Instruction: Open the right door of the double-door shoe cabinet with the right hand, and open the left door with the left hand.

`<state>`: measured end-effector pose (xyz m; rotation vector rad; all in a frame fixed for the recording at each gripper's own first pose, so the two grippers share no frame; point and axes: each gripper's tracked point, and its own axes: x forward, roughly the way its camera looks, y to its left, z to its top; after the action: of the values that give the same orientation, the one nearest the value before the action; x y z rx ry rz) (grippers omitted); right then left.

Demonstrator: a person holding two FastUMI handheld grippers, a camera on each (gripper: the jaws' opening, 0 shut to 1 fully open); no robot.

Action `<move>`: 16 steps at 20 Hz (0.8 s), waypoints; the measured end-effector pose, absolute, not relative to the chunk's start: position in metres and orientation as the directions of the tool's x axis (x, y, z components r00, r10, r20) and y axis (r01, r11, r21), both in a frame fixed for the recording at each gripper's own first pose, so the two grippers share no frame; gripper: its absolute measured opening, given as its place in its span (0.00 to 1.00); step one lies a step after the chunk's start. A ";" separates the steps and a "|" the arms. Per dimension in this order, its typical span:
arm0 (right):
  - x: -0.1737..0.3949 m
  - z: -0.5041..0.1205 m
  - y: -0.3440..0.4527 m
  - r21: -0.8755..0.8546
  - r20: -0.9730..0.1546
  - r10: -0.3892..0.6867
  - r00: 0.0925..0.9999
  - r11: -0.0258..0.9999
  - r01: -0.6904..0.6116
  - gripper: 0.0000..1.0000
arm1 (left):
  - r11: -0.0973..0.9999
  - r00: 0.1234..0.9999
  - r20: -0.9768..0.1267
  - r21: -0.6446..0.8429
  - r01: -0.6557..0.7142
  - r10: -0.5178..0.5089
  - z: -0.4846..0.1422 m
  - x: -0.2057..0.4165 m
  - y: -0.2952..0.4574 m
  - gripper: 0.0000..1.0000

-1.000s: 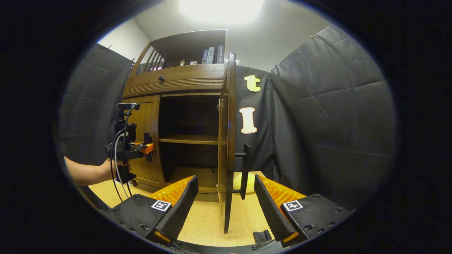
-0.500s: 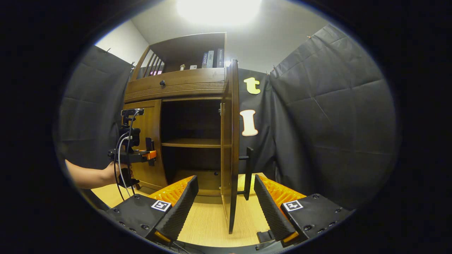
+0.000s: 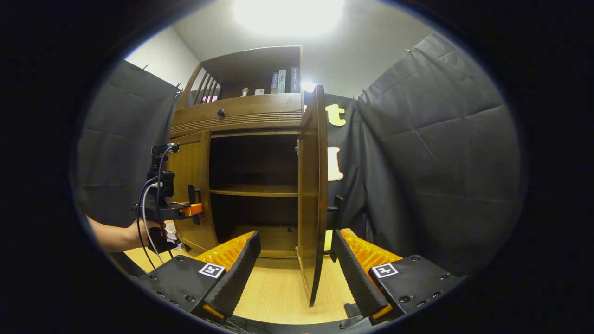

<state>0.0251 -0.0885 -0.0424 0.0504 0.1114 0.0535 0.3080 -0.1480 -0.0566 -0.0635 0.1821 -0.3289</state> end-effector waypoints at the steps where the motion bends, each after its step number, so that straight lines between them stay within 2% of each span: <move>1: 0.024 -0.042 -0.085 0.058 -0.110 0.063 0.992 0.997 -0.057 0.97 | 0.945 0.930 -0.170 -0.090 0.315 -0.326 -0.056 0.303 -0.145 0.21; 16: 0.010 -0.033 -0.037 0.072 -0.092 0.131 0.987 0.990 -0.124 0.97 | 0.956 0.943 -0.167 -0.099 0.276 -0.289 -0.055 0.231 -0.076 0.17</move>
<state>0.0102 -0.0369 -0.0329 0.0664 0.0970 0.1282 0.2315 -0.0760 -0.0553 -0.0749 0.1812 -0.2881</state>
